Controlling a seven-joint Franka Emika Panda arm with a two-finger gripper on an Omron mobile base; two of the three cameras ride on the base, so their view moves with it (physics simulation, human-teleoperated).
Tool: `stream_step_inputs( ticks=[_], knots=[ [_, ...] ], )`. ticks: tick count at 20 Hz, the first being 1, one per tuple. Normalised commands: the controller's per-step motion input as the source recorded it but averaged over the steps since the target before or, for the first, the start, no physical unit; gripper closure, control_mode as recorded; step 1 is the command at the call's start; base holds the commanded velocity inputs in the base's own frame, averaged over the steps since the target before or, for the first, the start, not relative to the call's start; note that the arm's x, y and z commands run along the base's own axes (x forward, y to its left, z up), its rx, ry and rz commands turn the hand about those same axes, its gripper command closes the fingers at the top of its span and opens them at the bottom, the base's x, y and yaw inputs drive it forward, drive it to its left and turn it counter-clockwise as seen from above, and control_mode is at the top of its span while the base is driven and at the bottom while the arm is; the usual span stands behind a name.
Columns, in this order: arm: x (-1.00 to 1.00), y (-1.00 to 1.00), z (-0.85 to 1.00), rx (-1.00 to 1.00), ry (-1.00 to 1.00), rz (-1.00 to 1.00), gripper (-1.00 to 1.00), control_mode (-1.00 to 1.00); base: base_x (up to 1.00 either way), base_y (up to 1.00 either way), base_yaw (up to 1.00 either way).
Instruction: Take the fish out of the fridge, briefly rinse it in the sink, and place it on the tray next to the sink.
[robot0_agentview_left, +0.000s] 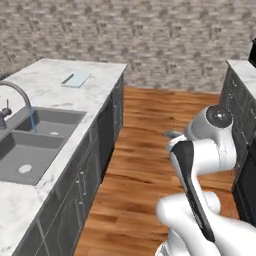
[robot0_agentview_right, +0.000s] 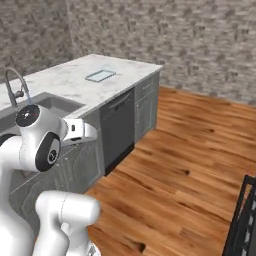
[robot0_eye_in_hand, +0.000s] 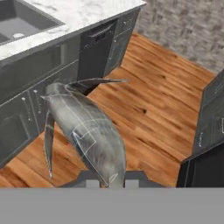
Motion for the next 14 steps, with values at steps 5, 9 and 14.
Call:
stream_step_inputs(
  ticks=[5, 9, 14],
  knots=[
    [0.00, 0.00, 0.00, 0.00, 0.00, 0.00, 1.00, 1.00, 0.93, -0.33, 0.47],
    [0.00, 0.00, 0.00, 0.00, 0.00, 0.00, 1.00, 1.00, 0.88, -0.32, 0.48],
    [0.00, 0.00, 0.00, 0.00, 0.00, 0.00, 1.00, 1.00, 0.67, -0.18, 0.58]
  ],
)
